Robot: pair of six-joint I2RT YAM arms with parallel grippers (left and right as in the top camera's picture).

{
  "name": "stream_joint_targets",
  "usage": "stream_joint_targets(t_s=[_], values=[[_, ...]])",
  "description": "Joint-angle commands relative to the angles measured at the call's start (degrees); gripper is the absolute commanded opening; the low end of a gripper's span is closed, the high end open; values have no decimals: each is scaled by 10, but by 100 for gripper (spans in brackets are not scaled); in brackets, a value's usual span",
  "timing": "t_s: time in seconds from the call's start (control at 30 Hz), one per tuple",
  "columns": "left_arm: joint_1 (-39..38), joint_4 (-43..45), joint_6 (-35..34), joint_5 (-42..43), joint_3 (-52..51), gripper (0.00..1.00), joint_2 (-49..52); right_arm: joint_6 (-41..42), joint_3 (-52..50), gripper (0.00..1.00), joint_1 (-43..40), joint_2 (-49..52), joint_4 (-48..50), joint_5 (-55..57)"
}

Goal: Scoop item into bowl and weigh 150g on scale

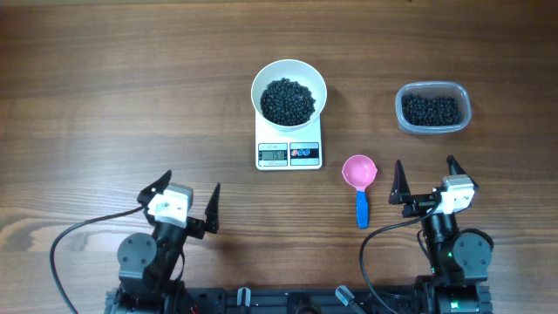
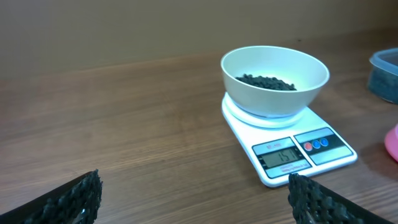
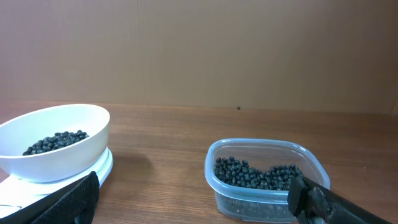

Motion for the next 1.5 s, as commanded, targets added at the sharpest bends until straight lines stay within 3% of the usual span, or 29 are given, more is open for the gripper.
stream_joint_targets(t_s=[0.0, 0.47, 0.57, 0.7, 1.47], values=[[-16, 33, -8, -27, -30, 100, -6, -10, -2, 100, 2, -5, 1, -1], [-16, 170, -8, -51, -81, 100, -6, -10, -2, 100, 2, -5, 1, -1], [-15, 171, -15, -53, -80, 100, -7, -10, -2, 100, 2, -5, 1, -1], [10, 166, -82, -63, -80, 100, -7, -10, -2, 100, 2, -5, 1, -1], [25, 162, -97, -70, -80, 100, -6, -10, -2, 100, 2, -5, 1, -1]])
